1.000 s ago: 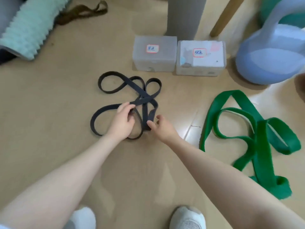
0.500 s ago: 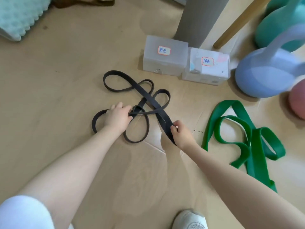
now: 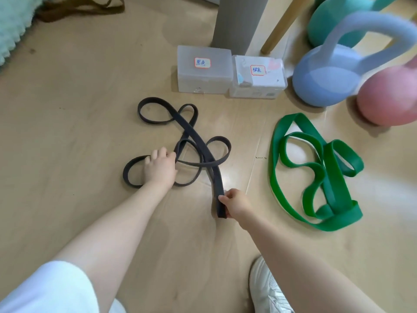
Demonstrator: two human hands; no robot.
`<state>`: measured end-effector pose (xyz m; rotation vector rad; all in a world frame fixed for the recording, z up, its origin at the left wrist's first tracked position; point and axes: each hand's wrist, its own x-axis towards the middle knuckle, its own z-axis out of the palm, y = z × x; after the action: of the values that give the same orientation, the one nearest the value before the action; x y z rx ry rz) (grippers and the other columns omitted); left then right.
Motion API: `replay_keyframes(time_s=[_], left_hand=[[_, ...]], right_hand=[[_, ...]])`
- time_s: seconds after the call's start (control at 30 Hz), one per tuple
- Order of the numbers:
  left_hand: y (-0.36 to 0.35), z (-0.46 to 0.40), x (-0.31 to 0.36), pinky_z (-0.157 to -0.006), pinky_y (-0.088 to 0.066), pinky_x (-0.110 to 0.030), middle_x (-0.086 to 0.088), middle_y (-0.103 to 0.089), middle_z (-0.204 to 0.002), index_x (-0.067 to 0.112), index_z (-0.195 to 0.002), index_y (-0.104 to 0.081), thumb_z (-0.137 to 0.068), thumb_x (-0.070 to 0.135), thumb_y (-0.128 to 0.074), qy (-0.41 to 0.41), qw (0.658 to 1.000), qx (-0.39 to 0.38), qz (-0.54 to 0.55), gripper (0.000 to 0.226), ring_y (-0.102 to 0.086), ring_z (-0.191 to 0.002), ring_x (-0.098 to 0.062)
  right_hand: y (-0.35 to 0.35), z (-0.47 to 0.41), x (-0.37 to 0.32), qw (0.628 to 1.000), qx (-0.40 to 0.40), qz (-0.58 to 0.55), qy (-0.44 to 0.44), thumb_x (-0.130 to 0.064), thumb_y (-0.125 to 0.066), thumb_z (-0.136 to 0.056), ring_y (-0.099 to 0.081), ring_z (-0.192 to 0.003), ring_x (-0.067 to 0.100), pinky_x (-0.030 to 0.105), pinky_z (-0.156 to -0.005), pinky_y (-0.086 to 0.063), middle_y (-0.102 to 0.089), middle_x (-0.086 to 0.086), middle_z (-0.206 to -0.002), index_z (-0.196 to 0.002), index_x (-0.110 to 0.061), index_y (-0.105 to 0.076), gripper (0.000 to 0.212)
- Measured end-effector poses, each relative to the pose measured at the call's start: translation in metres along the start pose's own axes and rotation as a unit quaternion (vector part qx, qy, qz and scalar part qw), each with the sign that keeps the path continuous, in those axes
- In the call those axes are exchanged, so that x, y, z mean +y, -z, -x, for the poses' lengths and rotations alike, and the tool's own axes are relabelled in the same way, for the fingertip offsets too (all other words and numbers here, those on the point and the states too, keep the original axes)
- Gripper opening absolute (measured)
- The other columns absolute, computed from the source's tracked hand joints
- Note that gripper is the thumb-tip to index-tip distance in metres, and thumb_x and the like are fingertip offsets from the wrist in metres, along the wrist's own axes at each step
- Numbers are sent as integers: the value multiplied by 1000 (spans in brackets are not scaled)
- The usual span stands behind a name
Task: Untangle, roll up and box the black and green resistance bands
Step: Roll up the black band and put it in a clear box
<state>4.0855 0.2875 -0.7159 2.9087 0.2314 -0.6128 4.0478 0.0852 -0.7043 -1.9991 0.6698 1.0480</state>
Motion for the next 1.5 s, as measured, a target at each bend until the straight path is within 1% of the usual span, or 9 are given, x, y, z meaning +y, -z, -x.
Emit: replay_keyframes(time_s=[0.23,0.47,0.57,0.77,1.1,1.17,1.27,1.33,1.5], left_hand=[[10,18,-15,-93,-35,-35,2,-66,-103,18,-106,-65,-93,26,-52,-72,982,72,160,20,-55,-101,-21],[53,32,-13,-83,-42,-11,19,-64,-90,34,-87,-63,-88,10,-59,-122,872,-18,473,25,-59,-88,3],[58,38,-13,-88,-41,-11,15,-63,-96,31,-99,-59,-84,9,-65,-137,864,-43,482,28,-57,-92,5],[30,39,-35,-86,-43,-26,0,-58,-110,16,-121,-52,-84,17,-65,-28,962,-55,268,39,-56,-105,-18],[20,37,-24,-72,-43,-24,4,-64,-83,22,-92,-64,-93,21,-53,42,865,-19,499,11,-57,-79,-13],[28,37,-15,-75,-43,-20,2,-64,-87,17,-95,-65,-96,23,-48,80,788,-46,608,18,-57,-83,-10],[48,40,-9,-85,-48,-28,1,-54,-61,10,-85,-60,-93,23,-46,99,542,-143,822,21,-54,-64,-11],[56,39,-12,-90,-49,-36,3,-45,-47,11,-75,-58,-85,29,-49,79,475,-168,860,23,-52,-54,-13],[60,35,-18,-78,-47,-30,2,-56,-58,11,-97,-60,-86,24,-52,4,675,-195,712,19,-57,-63,-13]], right_hand=[[11,15,-33,931,200,195,234,-28,-61,-87,-46,-121,20,32,-94,-45,-40,2,-138,-135,-19,-36,54],[14,18,-75,812,77,289,502,-18,-57,-90,-43,-123,26,37,-100,-35,-53,6,-132,-131,-17,-50,42],[21,16,-80,832,62,249,492,-18,-57,-90,-49,-94,22,32,-83,-40,-60,6,-102,-115,-10,-58,27],[48,10,-58,908,65,174,376,-23,-43,-97,-57,-87,21,32,-78,-46,-60,2,-95,-112,-15,-52,19],[74,1,-18,973,5,-2,232,-10,-59,-88,-55,-82,14,24,-74,-41,-59,-5,-82,-87,-19,-59,9],[77,5,-22,962,-102,-136,216,-3,-63,-80,-59,-84,14,26,-83,-44,-63,-1,-83,-86,-15,-61,13],[87,11,-33,881,-249,-341,214,-11,-66,-72,-67,-89,18,28,-88,-52,-69,2,-83,-86,-14,-66,14],[95,15,-44,842,-296,-381,241,-19,-75,-71,-67,-86,19,32,-88,-53,-66,0,-79,-90,-17,-67,21],[113,12,-50,875,-246,-333,249,-22,-75,-69,-60,-75,15,35,-84,-51,-59,-3,-73,-97,-17,-65,29]])
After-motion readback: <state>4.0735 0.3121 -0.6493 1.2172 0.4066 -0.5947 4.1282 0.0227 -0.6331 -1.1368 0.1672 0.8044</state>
